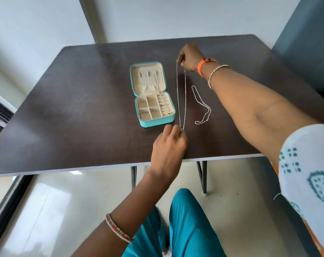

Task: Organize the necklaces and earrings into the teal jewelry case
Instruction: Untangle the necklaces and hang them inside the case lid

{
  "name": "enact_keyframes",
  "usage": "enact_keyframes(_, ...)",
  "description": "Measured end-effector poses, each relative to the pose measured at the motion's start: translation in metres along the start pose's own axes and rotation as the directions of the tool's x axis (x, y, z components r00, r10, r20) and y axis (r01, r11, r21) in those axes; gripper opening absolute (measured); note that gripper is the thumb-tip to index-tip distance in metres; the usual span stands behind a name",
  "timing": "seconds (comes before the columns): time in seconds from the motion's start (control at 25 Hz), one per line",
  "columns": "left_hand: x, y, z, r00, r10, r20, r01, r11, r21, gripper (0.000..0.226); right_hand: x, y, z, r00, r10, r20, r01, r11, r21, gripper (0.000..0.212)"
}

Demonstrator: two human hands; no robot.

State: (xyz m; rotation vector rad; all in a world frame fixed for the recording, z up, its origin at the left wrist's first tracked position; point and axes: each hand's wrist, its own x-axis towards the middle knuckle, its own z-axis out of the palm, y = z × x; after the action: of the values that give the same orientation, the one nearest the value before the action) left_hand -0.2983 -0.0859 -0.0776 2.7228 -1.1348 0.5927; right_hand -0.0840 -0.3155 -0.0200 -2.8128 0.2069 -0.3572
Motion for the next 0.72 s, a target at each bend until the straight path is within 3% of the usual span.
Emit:
enact_keyframes(0.16,0.003,0.005,-0.005,1.000,0.002,-0.013,-0.001,0.998,0.055,0.036,0.014,0.001,0.017,0.999,-0.026,0.028,0.027,0.999,-0.018,0.017)
enact_keyframes(0.4,0.001,0.024,-0.013,0.995,-0.038,0.094,0.020,0.983,0.184,0.022,0.018,-0.005,0.013,0.990,-0.062,0.130,0.065,0.998,-0.024,0.017)
enact_keyframes(0.6,0.005,0.027,-0.018,0.982,-0.149,0.112,0.137,0.985,0.108,0.018,0.010,-0.010,0.002,0.986,-0.032,0.166,0.034,0.999,-0.008,0.019)
enact_keyframes(0.72,0.013,0.016,-0.026,0.985,-0.172,0.032,0.171,0.985,0.033,0.014,-0.012,-0.009,-0.013,0.997,0.038,0.067,-0.041,0.998,0.044,0.024)
